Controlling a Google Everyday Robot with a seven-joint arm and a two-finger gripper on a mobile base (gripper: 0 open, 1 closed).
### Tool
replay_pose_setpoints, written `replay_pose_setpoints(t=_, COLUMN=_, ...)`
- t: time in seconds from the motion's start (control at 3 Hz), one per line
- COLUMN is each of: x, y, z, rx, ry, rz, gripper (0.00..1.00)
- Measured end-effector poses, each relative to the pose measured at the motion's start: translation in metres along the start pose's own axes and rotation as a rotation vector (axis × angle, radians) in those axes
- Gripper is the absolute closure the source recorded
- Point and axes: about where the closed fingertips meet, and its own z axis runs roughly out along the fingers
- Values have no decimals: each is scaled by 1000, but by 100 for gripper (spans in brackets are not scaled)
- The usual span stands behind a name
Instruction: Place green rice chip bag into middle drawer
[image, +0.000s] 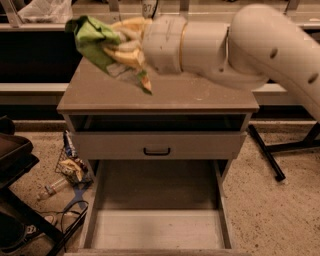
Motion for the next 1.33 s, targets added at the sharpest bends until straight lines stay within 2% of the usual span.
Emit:
replay_pose_setpoints(t=0.33, x=52, y=82, z=-56, rx=-1, ry=39, rz=220, gripper=100)
replay_pose_setpoints(t=0.67, x=126, y=152, z=-131, rx=49, ry=181, rz=401, gripper=100)
replay_pose_setpoints(t=1.0, x=202, y=209, z=-198, rx=80, ry=339, rz=565, gripper=100)
replay_pose_setpoints(t=1.33, x=218, y=219, z=-208, rx=74, ry=372, rz=596, gripper=100)
